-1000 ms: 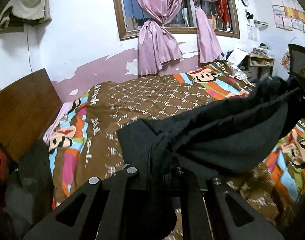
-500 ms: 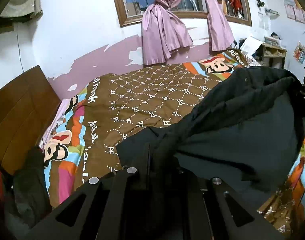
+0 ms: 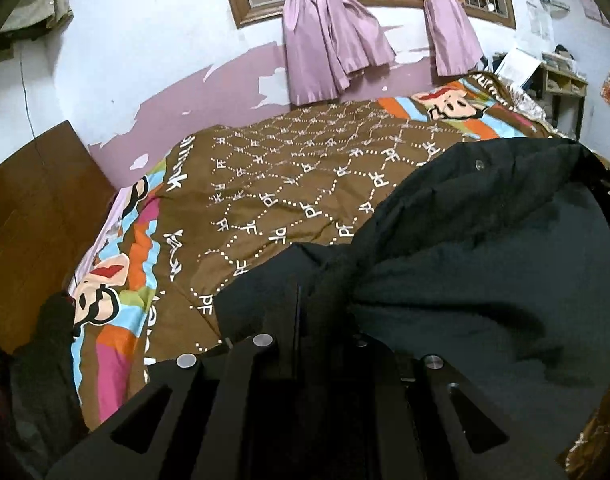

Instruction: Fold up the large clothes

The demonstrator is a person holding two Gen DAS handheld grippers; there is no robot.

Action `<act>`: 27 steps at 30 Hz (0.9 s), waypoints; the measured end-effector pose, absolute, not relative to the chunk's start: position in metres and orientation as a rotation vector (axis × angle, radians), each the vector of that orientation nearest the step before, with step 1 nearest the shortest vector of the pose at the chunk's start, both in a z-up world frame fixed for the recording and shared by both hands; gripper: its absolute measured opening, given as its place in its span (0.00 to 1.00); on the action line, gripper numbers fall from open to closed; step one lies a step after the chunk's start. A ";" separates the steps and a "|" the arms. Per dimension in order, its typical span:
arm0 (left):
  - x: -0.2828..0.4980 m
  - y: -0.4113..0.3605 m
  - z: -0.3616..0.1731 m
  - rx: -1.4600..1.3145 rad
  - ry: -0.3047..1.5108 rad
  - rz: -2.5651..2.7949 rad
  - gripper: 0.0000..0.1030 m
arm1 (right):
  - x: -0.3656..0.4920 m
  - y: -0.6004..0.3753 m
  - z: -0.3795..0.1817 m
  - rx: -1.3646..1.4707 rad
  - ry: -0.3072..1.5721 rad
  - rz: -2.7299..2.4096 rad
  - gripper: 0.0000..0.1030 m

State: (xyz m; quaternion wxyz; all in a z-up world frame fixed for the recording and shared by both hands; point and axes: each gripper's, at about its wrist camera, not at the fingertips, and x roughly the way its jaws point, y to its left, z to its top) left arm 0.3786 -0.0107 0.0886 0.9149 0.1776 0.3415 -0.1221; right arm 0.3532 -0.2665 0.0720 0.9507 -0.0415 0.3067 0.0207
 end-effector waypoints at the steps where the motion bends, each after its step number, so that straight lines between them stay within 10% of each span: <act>1: 0.383 -0.012 0.086 0.371 0.706 -0.248 0.07 | 0.357 -0.266 0.068 -0.087 0.632 0.042 0.08; 7: 0.394 -0.010 0.071 0.350 0.722 -0.221 0.17 | 0.372 -0.267 0.052 -0.078 0.666 0.054 0.12; 11: 0.395 -0.001 0.073 0.293 0.721 -0.273 0.43 | 0.372 -0.267 0.047 -0.074 0.665 0.057 0.16; 15: 0.383 -0.001 0.087 0.255 0.676 -0.302 0.83 | 0.360 -0.272 0.057 -0.050 0.584 0.050 0.73; 20: 0.363 -0.008 0.097 0.299 0.584 -0.270 0.86 | 0.351 -0.269 0.074 -0.047 0.517 0.072 0.81; 22: 0.353 -0.005 0.100 0.287 0.536 -0.251 0.87 | 0.342 -0.269 0.080 -0.030 0.471 0.071 1.00; 27: 0.326 0.003 0.107 0.216 0.436 -0.276 0.94 | 0.316 -0.267 0.087 -0.011 0.395 0.061 1.00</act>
